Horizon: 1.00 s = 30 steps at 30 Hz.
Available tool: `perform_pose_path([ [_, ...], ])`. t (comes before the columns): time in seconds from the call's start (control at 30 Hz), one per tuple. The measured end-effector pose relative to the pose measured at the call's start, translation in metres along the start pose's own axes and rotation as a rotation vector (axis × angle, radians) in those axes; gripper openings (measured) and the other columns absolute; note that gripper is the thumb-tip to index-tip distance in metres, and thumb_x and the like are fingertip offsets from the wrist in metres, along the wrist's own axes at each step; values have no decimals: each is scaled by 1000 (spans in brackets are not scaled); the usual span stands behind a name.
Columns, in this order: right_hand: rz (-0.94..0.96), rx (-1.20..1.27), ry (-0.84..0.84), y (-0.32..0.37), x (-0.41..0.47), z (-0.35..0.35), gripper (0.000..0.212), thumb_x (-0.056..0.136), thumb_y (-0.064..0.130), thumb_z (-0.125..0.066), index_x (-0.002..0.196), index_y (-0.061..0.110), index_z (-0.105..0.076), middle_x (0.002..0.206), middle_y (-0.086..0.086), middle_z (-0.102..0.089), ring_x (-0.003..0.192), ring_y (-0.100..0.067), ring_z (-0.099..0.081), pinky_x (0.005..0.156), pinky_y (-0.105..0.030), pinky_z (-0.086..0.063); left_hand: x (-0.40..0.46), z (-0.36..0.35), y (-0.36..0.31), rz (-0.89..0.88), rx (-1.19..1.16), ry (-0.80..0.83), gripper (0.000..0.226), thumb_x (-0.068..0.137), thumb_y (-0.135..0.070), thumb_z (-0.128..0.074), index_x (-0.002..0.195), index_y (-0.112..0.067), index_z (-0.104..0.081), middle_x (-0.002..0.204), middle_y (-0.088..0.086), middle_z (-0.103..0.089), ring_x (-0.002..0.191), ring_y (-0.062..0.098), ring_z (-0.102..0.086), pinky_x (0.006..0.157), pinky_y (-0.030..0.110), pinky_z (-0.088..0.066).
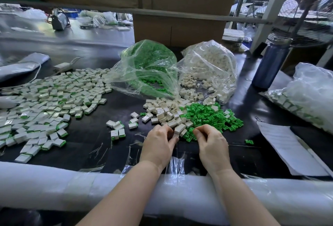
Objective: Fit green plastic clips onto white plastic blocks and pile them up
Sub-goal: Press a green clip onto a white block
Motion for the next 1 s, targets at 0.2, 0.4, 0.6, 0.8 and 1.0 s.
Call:
perform_pose_path([
  [0.2,-51,96,1,-4,2,-2,8,90,15,-60,83,16,-64,68,11,-59,65,-5,-53,60,-5,-37,0,0,1,-2,-37,58,16,85,-29,-65,98,-19,-65,99,-6,-57,95,12,-54,87,24,-44],
  [0.4,-57,213,43,-3,2,-3,19,89,12,-60,75,24,-60,66,9,-60,63,-7,-55,61,-12,-42,-3,0,-2,-17,-162,149,12,80,-25,-72,80,-28,-60,80,-13,-63,78,8,-59,77,20,-48],
  [0.6,-34,361,120,3,1,-6,25,87,5,-61,72,25,-62,69,7,-64,66,-7,-57,70,-29,-52,-4,0,0,29,-369,202,12,80,-24,-72,83,-34,-65,83,-11,-69,82,7,-64,86,25,-50],
  [0.8,-14,378,130,3,0,-7,28,87,5,-61,71,27,-62,63,10,-62,60,1,-55,65,-23,-51,-3,2,0,42,-470,204,8,84,-22,-67,93,-23,-65,83,0,-65,78,16,-63,84,36,-52],
  [1.0,-32,415,130,3,-1,-7,31,87,3,-60,75,31,-65,69,8,-67,61,-1,-59,64,-19,-53,-3,5,0,62,-564,185,7,85,-15,-66,90,-18,-64,80,7,-68,74,21,-63,83,43,-53],
])
Point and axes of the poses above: each hand's wrist, its own x-axis towards the middle knuckle, its own z-axis out of the back of the hand, y = z × x, the point moved 5 cm from there along x, towards the middle knuckle
